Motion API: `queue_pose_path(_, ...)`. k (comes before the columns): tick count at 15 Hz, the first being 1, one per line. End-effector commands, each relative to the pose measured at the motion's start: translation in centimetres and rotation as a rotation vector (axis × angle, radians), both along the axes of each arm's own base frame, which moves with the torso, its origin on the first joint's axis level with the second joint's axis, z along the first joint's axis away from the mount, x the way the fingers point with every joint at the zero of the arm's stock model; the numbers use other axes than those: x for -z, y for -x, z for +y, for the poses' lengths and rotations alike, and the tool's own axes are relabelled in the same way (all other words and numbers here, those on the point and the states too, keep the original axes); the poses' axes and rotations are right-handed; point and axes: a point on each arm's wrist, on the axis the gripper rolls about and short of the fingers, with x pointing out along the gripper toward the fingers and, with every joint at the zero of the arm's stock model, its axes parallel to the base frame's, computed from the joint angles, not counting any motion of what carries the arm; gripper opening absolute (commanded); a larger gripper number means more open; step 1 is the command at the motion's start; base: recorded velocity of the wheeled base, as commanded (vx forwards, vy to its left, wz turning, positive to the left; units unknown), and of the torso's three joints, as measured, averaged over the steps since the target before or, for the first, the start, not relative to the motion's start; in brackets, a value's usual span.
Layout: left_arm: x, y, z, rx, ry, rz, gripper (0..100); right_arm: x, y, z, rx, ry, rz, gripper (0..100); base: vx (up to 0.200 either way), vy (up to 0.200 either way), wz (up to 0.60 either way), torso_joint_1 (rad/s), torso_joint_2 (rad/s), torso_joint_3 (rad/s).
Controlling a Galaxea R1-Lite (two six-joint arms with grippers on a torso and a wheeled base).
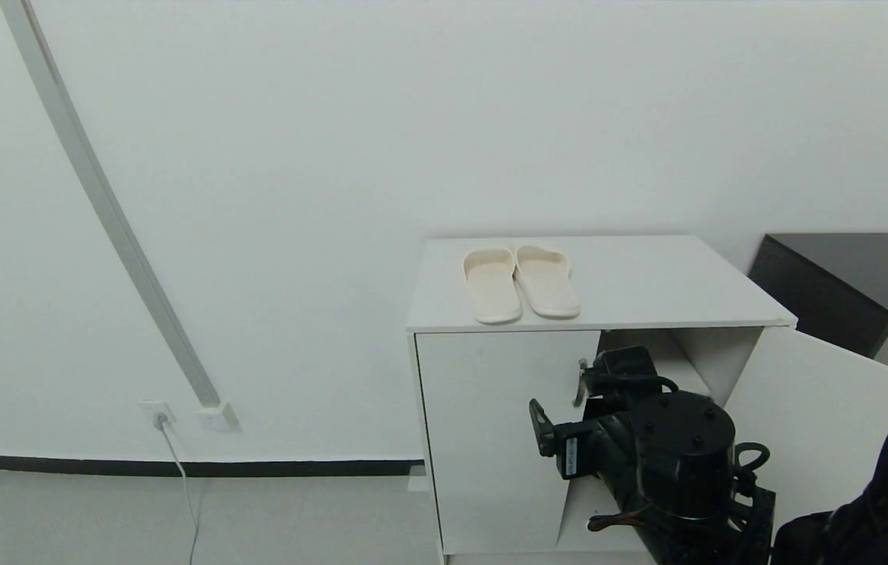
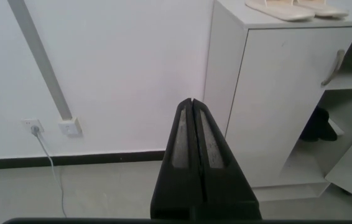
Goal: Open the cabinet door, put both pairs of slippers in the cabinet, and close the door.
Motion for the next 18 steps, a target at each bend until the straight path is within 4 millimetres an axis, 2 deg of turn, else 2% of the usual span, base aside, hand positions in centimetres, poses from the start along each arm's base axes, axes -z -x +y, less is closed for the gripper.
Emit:
queue_pose_path(1,0.0,0.0,0.0,0.000,0.001,0.001,0,0.1,0.0,0.0,0.001,0.002,0.002,100,0.000,0.000,0.00,0.266,-0.60,-0.349)
queue_pose_path(5,0.0,0.0,0.0,-0.002,0.004,0.001,0,0.2,0.4,-0.1,-0.009,0.019,-0.011,100,0.000,0.000,0.00,0.231,-0.53,-0.290)
queue_pose_path(7,0.0,0.0,0.0,-0.002,0.004,0.001,0,0.0,0.2,-0.1,-0.011,0.026,-0.032,100,0.000,0.000,0.00,0.058,-0.10,-0.056)
queue_pose_path(9,0.0,0.0,0.0,0.000,0.002,0.001,0,-2.1,-1.3,0.8,-0.051,-0.003,-0.089,100,0.000,0.000,0.00,0.000,0.00,0.000)
queue_pose_path(11,0.0,0.0,0.0,0.000,0.001,0.001,0,-3.5,-2.9,1.4,-0.028,0.007,-0.073,100,0.000,0.000,0.00,0.000,0.00,0.000)
queue_pose_path(12,0.0,0.0,0.0,0.000,0.001,0.001,0,-5.3,-3.9,2.3,-0.017,-0.020,-0.028,100,0.000,0.000,0.00,0.000,0.00,0.000)
queue_pose_path(15,0.0,0.0,0.0,0.000,0.001,0.001,0,-8.3,-5.3,3.4,0.017,-0.087,0.069,100,0.000,0.000,0.00,0.000,0.00,0.000)
queue_pose_path(18,0.0,0.0,0.0,0.000,0.001,0.000,0,-8.7,-5.6,3.7,0.026,-0.097,0.112,100,0.000,0.000,0.00,0.000,0.00,0.000)
